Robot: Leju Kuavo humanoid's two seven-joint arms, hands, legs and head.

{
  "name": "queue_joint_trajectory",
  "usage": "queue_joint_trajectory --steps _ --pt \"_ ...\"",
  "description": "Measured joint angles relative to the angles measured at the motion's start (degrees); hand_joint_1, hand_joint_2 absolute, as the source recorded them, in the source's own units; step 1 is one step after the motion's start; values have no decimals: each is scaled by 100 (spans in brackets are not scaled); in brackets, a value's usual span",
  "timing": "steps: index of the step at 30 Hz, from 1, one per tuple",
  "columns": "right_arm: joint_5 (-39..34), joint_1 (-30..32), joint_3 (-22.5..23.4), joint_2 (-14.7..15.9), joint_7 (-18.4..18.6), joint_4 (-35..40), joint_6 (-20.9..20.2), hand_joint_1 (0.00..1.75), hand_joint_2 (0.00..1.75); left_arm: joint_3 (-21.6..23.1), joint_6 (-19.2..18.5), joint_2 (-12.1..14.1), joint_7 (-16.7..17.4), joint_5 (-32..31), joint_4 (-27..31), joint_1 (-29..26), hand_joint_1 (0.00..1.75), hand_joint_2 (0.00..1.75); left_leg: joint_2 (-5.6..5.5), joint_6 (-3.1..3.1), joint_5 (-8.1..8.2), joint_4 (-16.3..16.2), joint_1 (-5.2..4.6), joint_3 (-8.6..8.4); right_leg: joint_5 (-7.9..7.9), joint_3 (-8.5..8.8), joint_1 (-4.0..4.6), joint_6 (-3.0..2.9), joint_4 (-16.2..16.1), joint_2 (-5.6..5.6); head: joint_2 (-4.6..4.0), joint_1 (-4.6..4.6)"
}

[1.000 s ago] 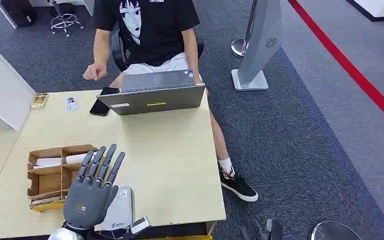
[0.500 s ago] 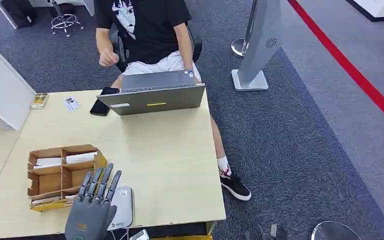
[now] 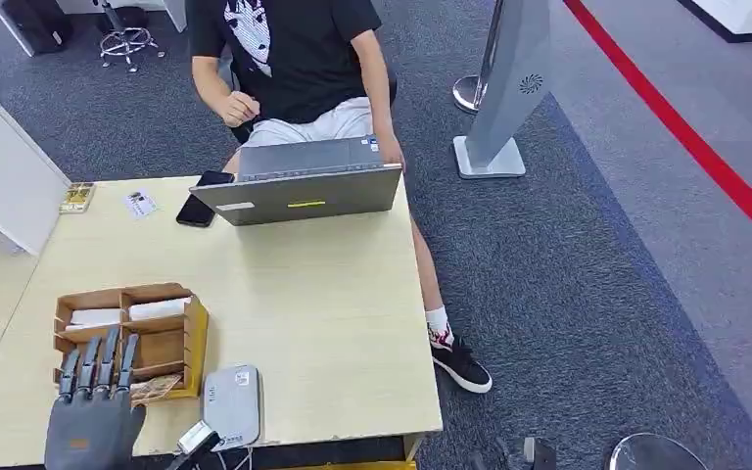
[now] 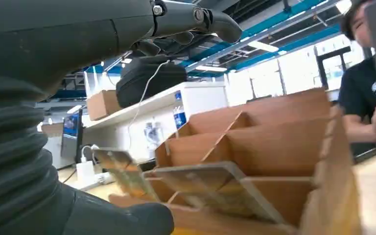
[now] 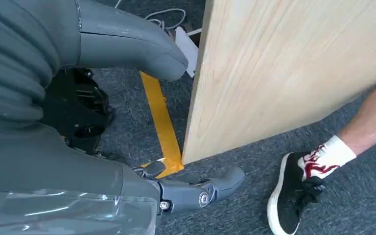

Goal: Pass the card to the sensor for recognition and then transmit it.

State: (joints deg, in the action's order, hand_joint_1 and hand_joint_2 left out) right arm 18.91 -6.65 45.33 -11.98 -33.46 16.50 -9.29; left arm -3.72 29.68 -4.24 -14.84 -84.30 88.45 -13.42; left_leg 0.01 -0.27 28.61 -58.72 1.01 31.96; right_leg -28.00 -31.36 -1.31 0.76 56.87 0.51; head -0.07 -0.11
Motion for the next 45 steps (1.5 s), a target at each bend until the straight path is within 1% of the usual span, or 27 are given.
queue_joint_trajectory --steps 3,6,12,17,22,31,40,45 --pt "39 -1 28 -11 0 2 0 0 175 -450 41 -120 -146 0 -179 56 0 175 0 0 0 0 0 0 0 0 0 0 0 0 0 0" --pt "46 -1 39 -17 0 2 0 0 175 -719 52 -199 -183 0 -279 87 0 175 0 0 0 0 -1 0 0 0 -1 0 -1 0 0 0" --pt "55 -5 77 -20 0 2 -7 0 175 -1027 63 -291 -279 -9 -509 187 0 175 -2 0 0 0 -1 0 0 1 -1 0 -1 -1 2 -2" --pt "92 -10 116 -20 0 2 0 0 175 -1083 113 -360 -439 -33 -669 247 0 175 -3 0 0 0 -1 0 0 1 -1 0 -1 -2 0 0" --pt "149 -11 146 -20 4 2 4 0 175 -1060 138 -500 -489 -50 -749 270 0 175 -2 0 0 0 -2 0 0 0 -1 0 -1 -1 2 -2" --pt "168 -30 205 -20 33 2 4 0 175 -642 131 -627 -472 -57 -754 269 0 175 -2 0 0 -1 -2 -1 0 0 -1 0 -1 -2 2 -2" --pt "227 -35 273 -20 39 2 4 0 175 -196 96 -623 -301 -59 -682 259 0 175 -2 0 0 -1 -2 -1 0 1 -1 0 -1 -2 0 0" --pt "227 -36 278 -20 39 4 4 0 175 -91 90 -621 -288 -59 -656 255 0 175 -2 0 0 -1 -2 -1 0 1 -1 0 -1 -2 0 0"
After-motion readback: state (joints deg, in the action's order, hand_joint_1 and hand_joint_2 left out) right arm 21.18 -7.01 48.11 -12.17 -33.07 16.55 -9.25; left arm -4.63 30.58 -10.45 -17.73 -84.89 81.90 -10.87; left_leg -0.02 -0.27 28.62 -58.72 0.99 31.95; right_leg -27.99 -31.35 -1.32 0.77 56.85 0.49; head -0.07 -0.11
